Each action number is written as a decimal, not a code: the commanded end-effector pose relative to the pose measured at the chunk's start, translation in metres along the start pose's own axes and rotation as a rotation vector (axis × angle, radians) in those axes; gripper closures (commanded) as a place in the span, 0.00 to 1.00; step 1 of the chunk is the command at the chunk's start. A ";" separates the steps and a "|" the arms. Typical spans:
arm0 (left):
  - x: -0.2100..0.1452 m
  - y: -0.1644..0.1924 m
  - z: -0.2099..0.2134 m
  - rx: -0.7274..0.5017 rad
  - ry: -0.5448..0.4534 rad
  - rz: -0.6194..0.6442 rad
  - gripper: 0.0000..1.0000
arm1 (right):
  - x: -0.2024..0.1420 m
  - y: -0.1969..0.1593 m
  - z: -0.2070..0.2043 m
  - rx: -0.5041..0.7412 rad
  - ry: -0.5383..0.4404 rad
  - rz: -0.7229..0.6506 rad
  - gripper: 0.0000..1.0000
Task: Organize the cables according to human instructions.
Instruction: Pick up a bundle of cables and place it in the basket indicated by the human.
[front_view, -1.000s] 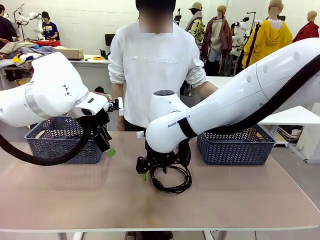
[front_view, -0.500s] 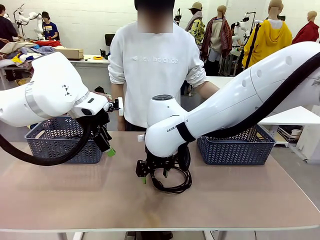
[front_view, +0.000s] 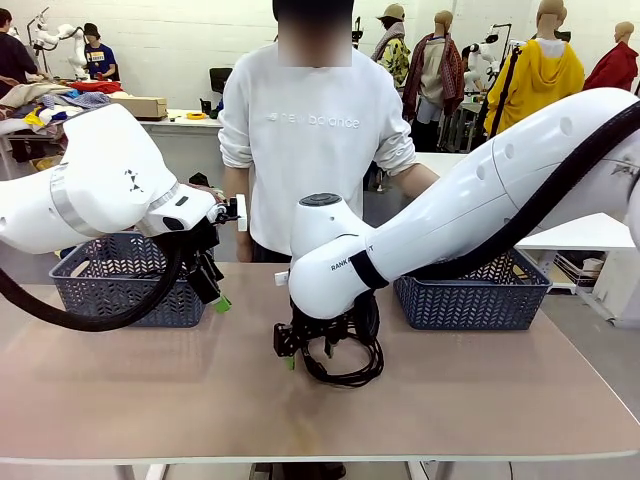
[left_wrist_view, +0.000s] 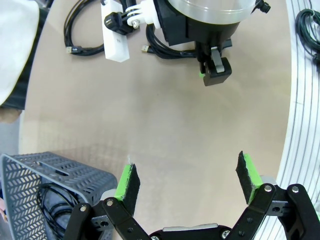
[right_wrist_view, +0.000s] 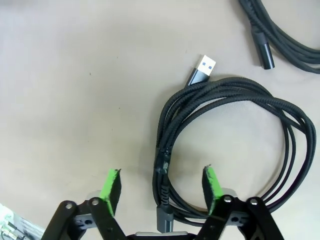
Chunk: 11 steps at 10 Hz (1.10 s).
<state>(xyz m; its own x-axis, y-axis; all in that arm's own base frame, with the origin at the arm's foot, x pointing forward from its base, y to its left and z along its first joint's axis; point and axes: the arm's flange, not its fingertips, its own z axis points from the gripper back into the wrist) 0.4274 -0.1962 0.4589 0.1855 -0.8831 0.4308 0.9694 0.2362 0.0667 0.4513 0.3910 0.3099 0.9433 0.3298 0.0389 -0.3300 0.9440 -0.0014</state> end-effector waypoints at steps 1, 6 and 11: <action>-0.001 -0.001 0.001 0.006 0.002 -0.001 0.00 | 0.006 0.009 0.000 -0.037 -0.040 -0.027 0.31; -0.001 -0.001 0.001 0.006 0.002 -0.001 0.00 | 0.007 0.009 -0.002 -0.031 -0.035 -0.029 0.75; -0.001 -0.001 0.001 0.006 0.002 -0.001 0.00 | 0.002 0.002 0.011 -0.024 -0.048 -0.065 1.00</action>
<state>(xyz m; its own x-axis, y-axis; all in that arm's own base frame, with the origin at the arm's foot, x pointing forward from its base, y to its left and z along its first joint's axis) 0.4274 -0.1962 0.4589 0.1855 -0.8832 0.4308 0.9694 0.2362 0.0667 0.4551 0.3932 0.3141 0.9486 0.3106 0.0608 -0.3108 0.9505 -0.0062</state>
